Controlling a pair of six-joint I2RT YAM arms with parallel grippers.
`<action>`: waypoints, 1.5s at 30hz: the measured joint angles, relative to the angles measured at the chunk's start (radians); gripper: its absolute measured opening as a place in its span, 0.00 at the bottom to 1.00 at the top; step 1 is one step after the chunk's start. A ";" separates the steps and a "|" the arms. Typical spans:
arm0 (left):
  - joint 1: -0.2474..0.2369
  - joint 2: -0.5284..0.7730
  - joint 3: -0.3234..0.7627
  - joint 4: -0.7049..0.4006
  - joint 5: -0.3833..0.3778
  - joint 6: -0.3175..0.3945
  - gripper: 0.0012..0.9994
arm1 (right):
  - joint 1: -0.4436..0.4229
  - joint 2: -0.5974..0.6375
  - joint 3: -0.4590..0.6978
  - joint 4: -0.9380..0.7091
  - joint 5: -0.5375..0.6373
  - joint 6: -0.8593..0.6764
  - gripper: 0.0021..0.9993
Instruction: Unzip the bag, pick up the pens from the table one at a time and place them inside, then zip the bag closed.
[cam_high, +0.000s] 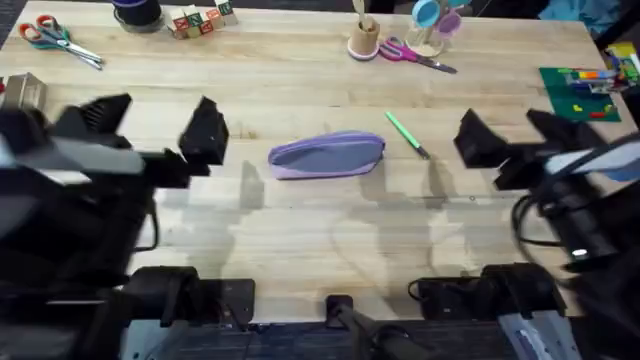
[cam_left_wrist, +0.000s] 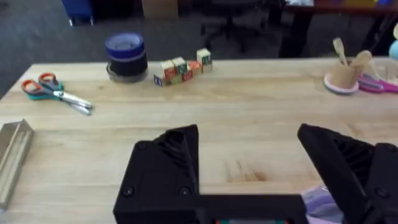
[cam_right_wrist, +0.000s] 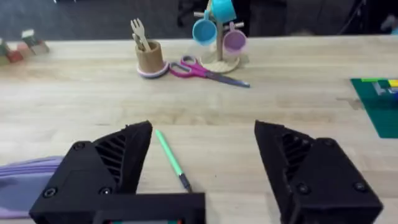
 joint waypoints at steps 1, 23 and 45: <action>0.000 0.038 0.053 -0.038 0.001 0.000 0.99 | 0.000 0.043 0.059 -0.040 0.000 0.000 1.00; 0.000 0.766 0.734 -0.499 0.216 0.089 0.99 | 0.000 0.672 0.816 -0.546 -0.038 0.007 1.00; 0.000 0.891 0.739 -0.822 0.596 1.098 0.99 | 0.000 0.672 0.816 -0.546 -0.038 0.007 1.00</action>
